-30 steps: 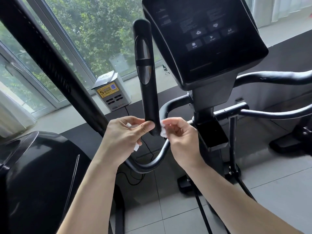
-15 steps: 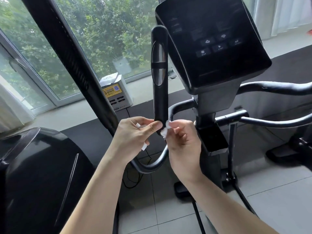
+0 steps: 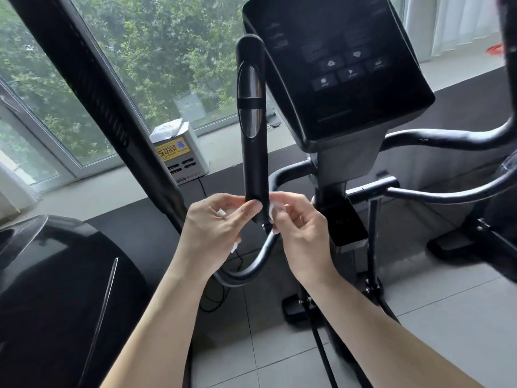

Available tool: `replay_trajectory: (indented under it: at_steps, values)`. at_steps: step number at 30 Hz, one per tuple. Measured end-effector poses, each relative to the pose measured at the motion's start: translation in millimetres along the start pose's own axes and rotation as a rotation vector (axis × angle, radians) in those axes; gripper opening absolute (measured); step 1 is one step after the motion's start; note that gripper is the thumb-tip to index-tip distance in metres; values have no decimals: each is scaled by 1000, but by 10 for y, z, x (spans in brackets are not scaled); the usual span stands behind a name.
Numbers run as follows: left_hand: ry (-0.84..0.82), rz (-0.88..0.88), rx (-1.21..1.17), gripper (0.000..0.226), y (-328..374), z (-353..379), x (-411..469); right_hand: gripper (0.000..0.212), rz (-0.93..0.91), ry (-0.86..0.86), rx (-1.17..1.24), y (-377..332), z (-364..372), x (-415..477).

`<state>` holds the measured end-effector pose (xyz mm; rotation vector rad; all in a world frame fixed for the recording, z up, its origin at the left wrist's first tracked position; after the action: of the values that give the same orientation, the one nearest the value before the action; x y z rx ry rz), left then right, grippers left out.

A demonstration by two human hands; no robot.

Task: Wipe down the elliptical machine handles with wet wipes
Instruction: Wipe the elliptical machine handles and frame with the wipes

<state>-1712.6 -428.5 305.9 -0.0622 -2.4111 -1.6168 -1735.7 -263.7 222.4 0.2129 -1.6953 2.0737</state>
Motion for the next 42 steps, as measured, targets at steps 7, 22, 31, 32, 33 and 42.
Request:
replay_trajectory:
  at_steps: [7, 22, 31, 32, 33, 42]
  values:
    - [16, 7, 56, 15, 35, -10, 37, 34, 64, 68, -64, 428, -28, 93]
    - [7, -108, 105, 20, 51, 5, 94, 8, 299, 136, -57, 925, -178, 933]
    - [18, -128, 129, 17, 76, 21, 95, 12, 216, 92, -222, 938, -87, 988]
    - [22, -129, 129, 16, 81, 23, 94, 13, 214, 80, -231, 929, -82, 992]
    - [26, -131, 132, 17, 85, 20, 93, 13, 223, 67, -221, 940, -77, 997]
    - [21, -143, 148, 23, 137, 65, 74, 8, 221, -125, -31, 715, -59, 629]
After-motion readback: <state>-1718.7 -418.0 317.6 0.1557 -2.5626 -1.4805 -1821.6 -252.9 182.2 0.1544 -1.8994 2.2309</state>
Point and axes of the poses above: each hand's wrist, its own x-axis towards the middle knuckle, its own z-axis out of the palm, y = z × x, the point moved 9 cm from there along x, towards the middle knuckle, and after that the axes turned 8 degrees about -x, right-handed, at the moved point
